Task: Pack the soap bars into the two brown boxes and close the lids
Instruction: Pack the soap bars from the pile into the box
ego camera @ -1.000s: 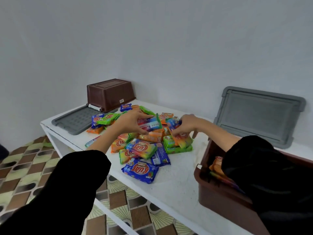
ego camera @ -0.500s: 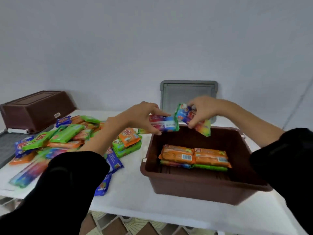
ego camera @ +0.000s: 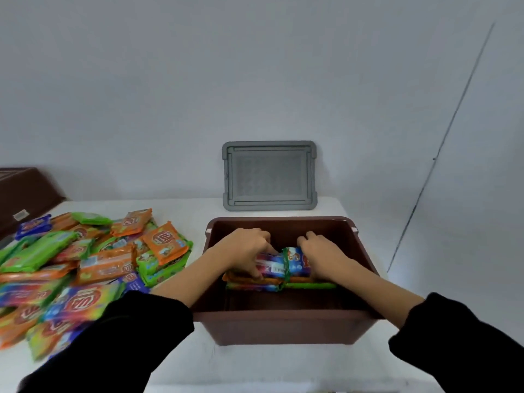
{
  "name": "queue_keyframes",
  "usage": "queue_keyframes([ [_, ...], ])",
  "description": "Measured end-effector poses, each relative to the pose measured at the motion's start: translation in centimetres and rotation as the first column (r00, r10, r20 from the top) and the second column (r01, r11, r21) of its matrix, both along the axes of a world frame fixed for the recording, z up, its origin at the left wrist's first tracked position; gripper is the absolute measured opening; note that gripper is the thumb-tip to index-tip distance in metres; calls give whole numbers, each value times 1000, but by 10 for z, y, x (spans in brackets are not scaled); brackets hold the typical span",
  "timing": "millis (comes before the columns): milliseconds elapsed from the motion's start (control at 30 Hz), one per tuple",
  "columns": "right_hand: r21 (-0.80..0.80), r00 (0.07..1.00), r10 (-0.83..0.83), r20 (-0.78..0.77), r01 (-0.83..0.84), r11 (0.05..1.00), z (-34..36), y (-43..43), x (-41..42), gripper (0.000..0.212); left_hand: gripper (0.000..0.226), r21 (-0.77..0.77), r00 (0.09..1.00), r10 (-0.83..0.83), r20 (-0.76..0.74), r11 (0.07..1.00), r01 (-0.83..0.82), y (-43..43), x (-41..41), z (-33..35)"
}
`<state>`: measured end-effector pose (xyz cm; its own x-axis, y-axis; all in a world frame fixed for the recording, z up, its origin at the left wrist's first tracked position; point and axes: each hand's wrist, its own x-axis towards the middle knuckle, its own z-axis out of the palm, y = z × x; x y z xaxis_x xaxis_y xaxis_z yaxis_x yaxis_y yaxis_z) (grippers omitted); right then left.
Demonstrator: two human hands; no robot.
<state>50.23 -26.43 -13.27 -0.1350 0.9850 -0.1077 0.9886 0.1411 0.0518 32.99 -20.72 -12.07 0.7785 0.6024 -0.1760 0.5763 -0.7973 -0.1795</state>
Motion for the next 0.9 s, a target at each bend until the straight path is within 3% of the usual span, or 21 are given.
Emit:
queue_keyframes([
  [200,40,999,23,-44,-22,999,4,3,2,47,67,7,1000,-7,-1,1000,7,-1,3,-4],
  [333,12,1000,6,-28,-6,1000,8,2,1,52,66,-22,999,19,30,1000,-18,-1,1,-6],
  [400,-19,998,-9,-64,7,1000,15,3,2,55,61,-87,990,36,137,996,-24,-1,-3,-4],
  [500,23,981,-14,-191,19,1000,43,8,-4,46,45,-181,880,140,455,981,-62,-3,-16,12],
  [600,142,953,58,-299,-16,990,78,19,-25,32,25,-130,763,176,621,984,-121,4,-44,34],
  [733,245,911,188,-366,-101,964,106,47,-73,24,19,-141,668,308,677,946,-292,21,-110,57],
  [900,207,883,322,-341,-263,942,100,86,-149,29,25,-196,609,554,568,809,-554,32,-206,52],
])
